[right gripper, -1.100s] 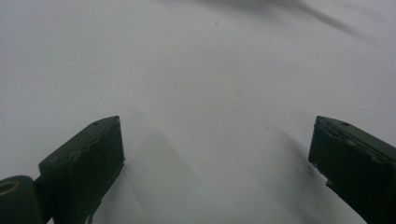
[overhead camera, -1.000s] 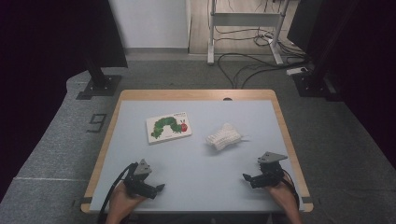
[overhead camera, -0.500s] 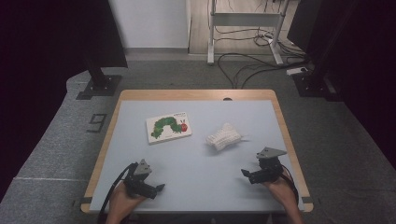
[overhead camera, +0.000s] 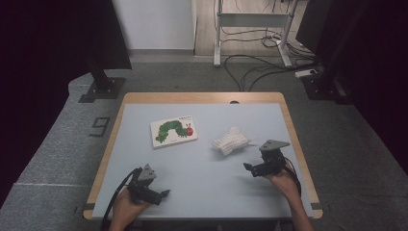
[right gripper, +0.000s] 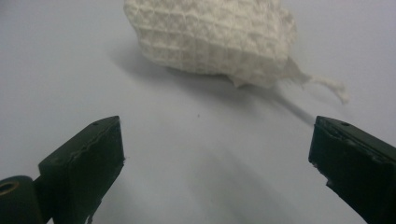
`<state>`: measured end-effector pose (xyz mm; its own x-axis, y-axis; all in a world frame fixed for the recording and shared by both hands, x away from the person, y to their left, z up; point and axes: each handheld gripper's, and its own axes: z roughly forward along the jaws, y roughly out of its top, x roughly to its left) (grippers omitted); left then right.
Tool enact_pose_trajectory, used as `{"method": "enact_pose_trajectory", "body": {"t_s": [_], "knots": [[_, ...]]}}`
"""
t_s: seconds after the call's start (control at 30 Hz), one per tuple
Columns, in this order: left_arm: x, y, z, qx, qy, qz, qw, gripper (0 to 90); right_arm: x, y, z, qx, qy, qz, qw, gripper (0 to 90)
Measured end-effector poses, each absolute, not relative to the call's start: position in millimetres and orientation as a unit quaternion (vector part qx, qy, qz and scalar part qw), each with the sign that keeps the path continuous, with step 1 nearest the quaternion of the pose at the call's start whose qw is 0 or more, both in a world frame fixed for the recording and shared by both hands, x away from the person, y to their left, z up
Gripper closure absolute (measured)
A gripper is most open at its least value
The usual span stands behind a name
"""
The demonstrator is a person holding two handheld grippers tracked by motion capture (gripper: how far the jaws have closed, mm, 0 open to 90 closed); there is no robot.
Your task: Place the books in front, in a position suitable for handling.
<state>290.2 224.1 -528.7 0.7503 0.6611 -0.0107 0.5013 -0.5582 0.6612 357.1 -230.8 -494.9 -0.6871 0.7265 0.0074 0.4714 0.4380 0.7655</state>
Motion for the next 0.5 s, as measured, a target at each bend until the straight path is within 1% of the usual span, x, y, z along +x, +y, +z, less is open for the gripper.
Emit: {"method": "enact_pose_trajectory", "body": {"t_s": [0.3,0.5], "knots": [[290.2,224.1,-528.6,0.874,0.332,0.12,0.332,0.0,377.2,-213.8,-486.6,0.355,0.832,0.394,0.166,0.1],[290.2,224.2,-528.6,0.875,0.332,0.12,0.332,0.0,390.6,-200.9,-479.9,0.351,0.834,0.395,0.16,0.0]]}}
